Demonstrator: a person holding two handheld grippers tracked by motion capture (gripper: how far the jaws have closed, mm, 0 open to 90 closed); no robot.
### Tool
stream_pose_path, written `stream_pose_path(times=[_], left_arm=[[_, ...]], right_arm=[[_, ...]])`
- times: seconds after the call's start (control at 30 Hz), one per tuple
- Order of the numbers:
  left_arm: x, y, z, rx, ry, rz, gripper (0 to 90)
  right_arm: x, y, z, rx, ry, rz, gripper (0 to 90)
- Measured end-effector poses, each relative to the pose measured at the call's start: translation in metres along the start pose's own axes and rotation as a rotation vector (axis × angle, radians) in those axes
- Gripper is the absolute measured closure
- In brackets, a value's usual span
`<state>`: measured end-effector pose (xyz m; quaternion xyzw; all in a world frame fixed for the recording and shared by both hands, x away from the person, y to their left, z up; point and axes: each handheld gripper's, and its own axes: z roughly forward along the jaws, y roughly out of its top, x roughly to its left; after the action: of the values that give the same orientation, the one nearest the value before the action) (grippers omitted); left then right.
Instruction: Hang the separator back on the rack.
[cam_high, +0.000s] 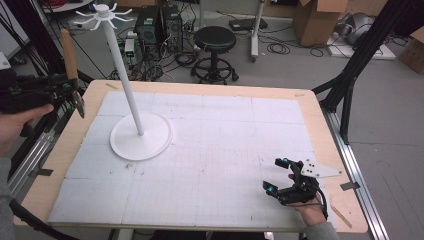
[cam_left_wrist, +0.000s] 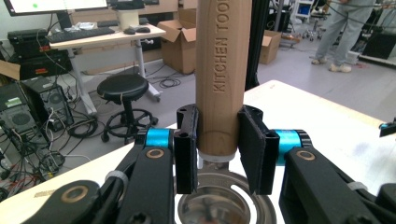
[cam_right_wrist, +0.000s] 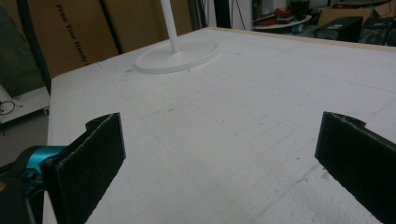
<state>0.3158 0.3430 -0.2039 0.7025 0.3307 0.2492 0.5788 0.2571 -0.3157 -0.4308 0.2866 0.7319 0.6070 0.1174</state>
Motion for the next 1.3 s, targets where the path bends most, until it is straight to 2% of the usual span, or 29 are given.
stream_pose_path(times=[0.13,0.2,0.33,0.5,0.6,0.8,1.3], left_arm=[[0.000,0.004,0.000,-0.010,0.002,0.001,68.5],[0.001,0.006,0.000,-0.024,-0.010,-0.014,68.4],[0.001,0.012,0.000,-0.031,-0.002,-0.002,68.5],[0.002,0.018,0.006,-0.027,0.005,0.002,68.5],[0.002,0.019,0.009,-0.050,0.000,-0.013,68.4],[0.002,0.019,0.015,-0.043,0.005,-0.007,68.4],[0.003,0.020,0.018,-0.023,0.011,-0.006,68.4]], right_arm=[[0.000,0.000,0.000,-0.001,0.002,-0.004,0.7],[0.001,0.000,0.000,-0.002,0.003,-0.003,0.7],[0.001,0.001,0.000,-0.001,0.001,-0.005,0.7],[0.001,0.001,-0.001,-0.004,0.000,-0.006,0.7],[0.001,0.001,-0.002,-0.009,-0.004,-0.004,0.7],[0.000,0.001,-0.003,-0.011,-0.006,0.000,0.7],[0.001,0.001,-0.003,-0.013,-0.002,-0.001,0.7]])
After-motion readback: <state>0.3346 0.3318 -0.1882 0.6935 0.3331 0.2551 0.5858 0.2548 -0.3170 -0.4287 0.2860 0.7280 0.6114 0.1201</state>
